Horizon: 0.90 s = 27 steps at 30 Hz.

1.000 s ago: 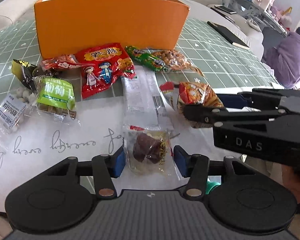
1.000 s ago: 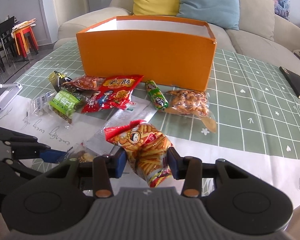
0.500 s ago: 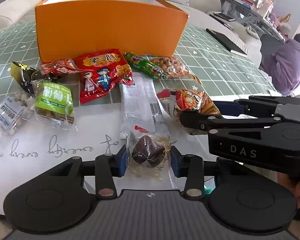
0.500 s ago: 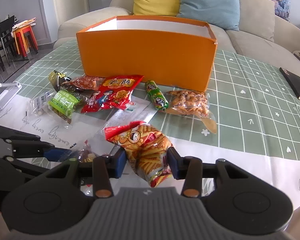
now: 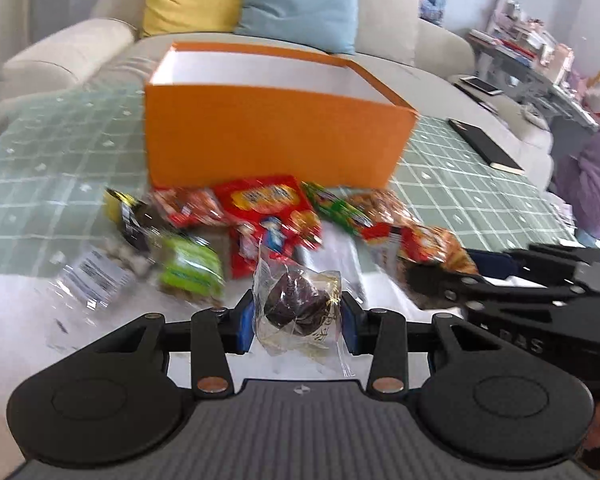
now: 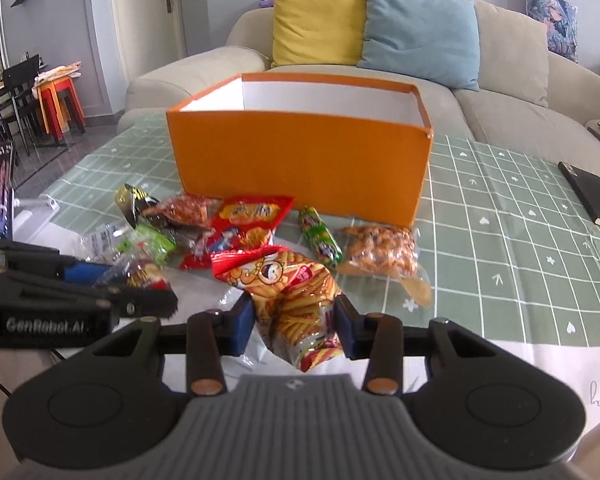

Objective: Organize snacks
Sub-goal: 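Carry the candy and fries bag with both tools over the orange box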

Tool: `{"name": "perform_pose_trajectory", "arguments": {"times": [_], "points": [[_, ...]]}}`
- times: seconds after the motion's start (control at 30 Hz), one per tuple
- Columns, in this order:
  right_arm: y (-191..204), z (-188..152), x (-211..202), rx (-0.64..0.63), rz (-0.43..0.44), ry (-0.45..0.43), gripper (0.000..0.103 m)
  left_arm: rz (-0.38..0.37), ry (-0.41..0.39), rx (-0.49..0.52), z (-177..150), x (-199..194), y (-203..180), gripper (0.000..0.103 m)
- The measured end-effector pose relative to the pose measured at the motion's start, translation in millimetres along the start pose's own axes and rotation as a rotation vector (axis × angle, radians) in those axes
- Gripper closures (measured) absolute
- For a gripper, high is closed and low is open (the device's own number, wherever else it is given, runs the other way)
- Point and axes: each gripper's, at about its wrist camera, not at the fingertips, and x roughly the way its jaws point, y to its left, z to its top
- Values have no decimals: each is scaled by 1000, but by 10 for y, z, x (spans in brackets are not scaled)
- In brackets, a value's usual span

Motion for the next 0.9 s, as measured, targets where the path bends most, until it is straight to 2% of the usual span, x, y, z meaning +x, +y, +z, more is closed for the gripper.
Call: {"name": "perform_pose_trajectory", "arguments": {"times": [0.17,0.33,0.73,0.9], "points": [[-37,212,-41,18,22,-19,63,60,-5,-14,254,-48,99,56],[-87,566,-53,27,48,-67,63,98,-33,-7,563,-41,143,56],[-121,1599,280,35,101,-140,63,112,-135,-29,1482,66,318,56],[-112,1971,543,37,90,-160,64,124,-129,-73,1811,313,474,56]]}}
